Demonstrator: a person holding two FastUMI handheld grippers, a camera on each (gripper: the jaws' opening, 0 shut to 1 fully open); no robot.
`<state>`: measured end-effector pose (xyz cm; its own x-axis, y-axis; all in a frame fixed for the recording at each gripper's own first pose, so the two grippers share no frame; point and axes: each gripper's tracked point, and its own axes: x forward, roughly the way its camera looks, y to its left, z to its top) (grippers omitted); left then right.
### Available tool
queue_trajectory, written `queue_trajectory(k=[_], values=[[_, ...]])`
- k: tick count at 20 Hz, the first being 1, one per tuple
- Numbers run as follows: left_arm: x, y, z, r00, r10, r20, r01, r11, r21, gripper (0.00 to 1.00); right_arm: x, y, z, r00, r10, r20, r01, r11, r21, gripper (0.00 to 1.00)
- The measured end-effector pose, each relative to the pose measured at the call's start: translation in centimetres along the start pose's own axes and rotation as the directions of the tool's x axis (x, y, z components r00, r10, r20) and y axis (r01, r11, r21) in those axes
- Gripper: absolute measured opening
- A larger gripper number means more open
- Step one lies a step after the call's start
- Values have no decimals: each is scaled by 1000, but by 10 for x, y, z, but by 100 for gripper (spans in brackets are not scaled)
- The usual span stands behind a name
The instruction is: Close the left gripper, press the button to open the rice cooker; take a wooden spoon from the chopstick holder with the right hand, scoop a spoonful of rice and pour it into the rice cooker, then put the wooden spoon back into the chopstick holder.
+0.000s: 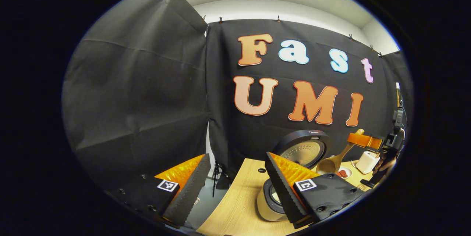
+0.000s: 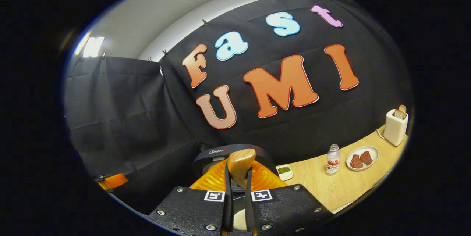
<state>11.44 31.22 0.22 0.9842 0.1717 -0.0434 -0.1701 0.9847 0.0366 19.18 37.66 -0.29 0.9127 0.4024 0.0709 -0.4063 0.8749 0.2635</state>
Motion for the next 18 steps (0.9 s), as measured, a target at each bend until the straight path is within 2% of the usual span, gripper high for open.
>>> queue_trajectory(k=[7,12,15,16,18], values=[[-1,2,-1,1000,5,-5,-5,1000,15,97,-5,15,-24,998,41,-43,-46,990,-131,12],[0,1,2,1000,-11,9,10,1000,16,97,-2,13,-39,997,37,-71,-50,981,-189,12],[0,0,9,999,-24,41,22,998,52,100,0,5,-37,997,16,-77,-26,990,-135,12],[0,0,10,998,-27,51,24,998,60,98,-1,2,-34,997,12,-78,-20,994,-103,12],[3,-15,9,995,-85,46,82,995,57,100,-5,-9,-22,998,-8,-66,4,998,-62,12]])
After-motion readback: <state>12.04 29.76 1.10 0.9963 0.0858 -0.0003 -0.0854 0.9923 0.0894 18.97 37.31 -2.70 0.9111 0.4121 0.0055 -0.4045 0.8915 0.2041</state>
